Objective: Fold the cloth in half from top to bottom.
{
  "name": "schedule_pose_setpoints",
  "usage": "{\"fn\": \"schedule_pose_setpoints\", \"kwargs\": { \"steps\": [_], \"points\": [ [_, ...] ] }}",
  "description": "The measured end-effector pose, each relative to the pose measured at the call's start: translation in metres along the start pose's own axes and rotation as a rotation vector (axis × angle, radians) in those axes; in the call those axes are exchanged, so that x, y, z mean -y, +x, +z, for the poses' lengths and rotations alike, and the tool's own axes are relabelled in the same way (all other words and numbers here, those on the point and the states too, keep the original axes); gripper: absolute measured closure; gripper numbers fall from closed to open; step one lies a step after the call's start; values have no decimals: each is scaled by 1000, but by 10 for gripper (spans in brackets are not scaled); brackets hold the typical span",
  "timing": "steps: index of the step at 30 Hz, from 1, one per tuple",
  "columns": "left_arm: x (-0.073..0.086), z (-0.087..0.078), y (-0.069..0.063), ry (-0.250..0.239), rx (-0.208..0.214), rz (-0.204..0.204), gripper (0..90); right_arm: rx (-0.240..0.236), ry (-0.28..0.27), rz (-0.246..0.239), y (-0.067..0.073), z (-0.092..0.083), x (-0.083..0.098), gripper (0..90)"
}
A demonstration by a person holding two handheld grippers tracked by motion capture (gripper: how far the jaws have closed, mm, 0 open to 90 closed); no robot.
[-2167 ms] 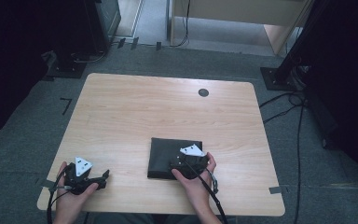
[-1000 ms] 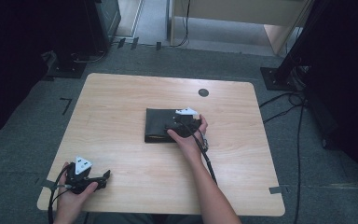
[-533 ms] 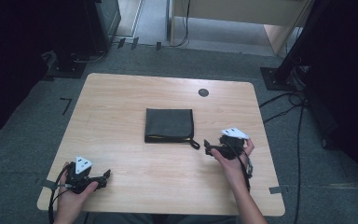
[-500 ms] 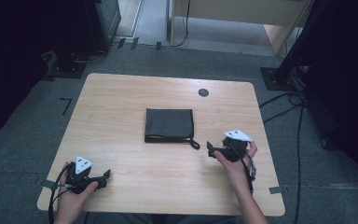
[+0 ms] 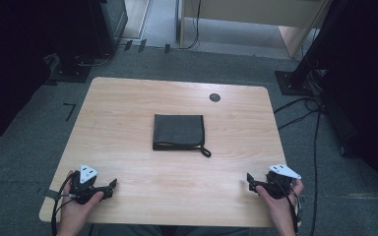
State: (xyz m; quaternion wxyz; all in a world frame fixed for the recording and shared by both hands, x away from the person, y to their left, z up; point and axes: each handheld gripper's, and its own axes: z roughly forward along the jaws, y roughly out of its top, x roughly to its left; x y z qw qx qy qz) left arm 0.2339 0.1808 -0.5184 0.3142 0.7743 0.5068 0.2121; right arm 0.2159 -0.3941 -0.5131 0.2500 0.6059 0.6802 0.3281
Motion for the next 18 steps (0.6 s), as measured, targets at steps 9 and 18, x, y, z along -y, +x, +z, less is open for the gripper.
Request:
{"fn": "schedule_pose_setpoints", "kwargs": {
  "steps": [9, 18],
  "points": [
    [-1, 1, 1, 1, 3, 5, 90, 13, 25, -29, -11, -10, 24, 3],
    [-1, 1, 1, 1, 4, 6, 90, 6, 63, -34, -9, -6, 23, 0]
  ]
}}
